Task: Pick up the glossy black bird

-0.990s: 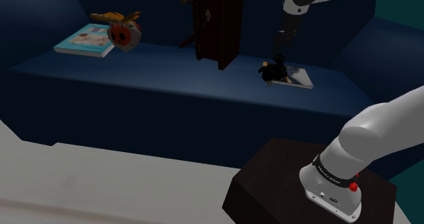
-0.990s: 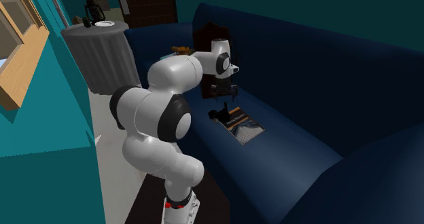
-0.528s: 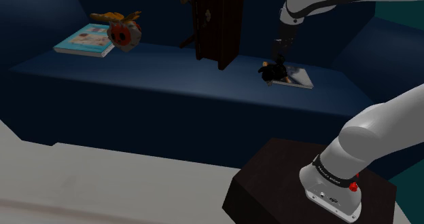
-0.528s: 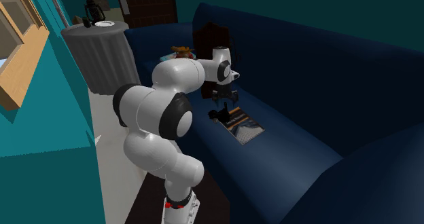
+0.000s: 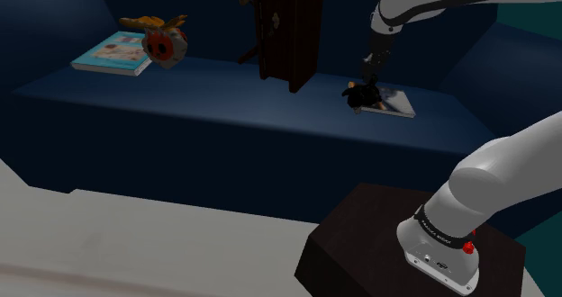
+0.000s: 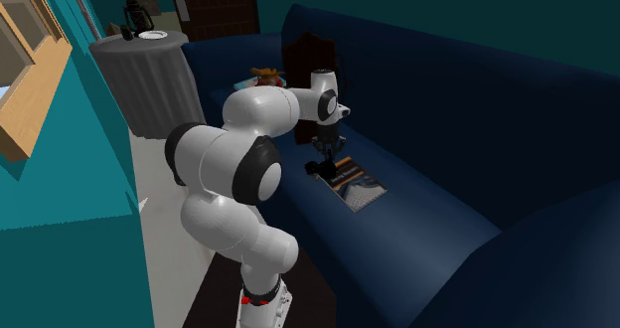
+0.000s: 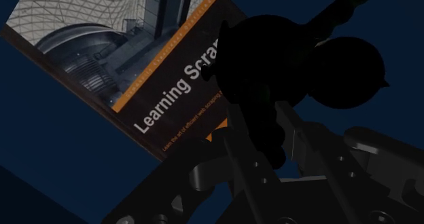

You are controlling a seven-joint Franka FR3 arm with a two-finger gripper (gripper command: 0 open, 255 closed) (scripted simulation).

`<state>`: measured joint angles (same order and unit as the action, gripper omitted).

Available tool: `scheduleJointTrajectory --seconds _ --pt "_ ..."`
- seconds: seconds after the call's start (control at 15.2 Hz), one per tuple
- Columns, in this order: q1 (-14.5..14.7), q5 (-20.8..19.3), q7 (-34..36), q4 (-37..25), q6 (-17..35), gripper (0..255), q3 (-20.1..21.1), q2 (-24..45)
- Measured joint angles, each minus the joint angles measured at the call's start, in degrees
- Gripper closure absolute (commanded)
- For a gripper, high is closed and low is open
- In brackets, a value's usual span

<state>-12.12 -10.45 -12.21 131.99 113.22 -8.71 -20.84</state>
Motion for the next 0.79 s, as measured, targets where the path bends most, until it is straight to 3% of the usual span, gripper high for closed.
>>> scheduleJointTrajectory --seconds 0.26,0.79 --pt "0.0 0.0 0.0 -0.3 -0.5 255 0.0 0.0" --pt "0.1 0.4 -0.6 -5.1 -6.2 255 0.4 -0.9"
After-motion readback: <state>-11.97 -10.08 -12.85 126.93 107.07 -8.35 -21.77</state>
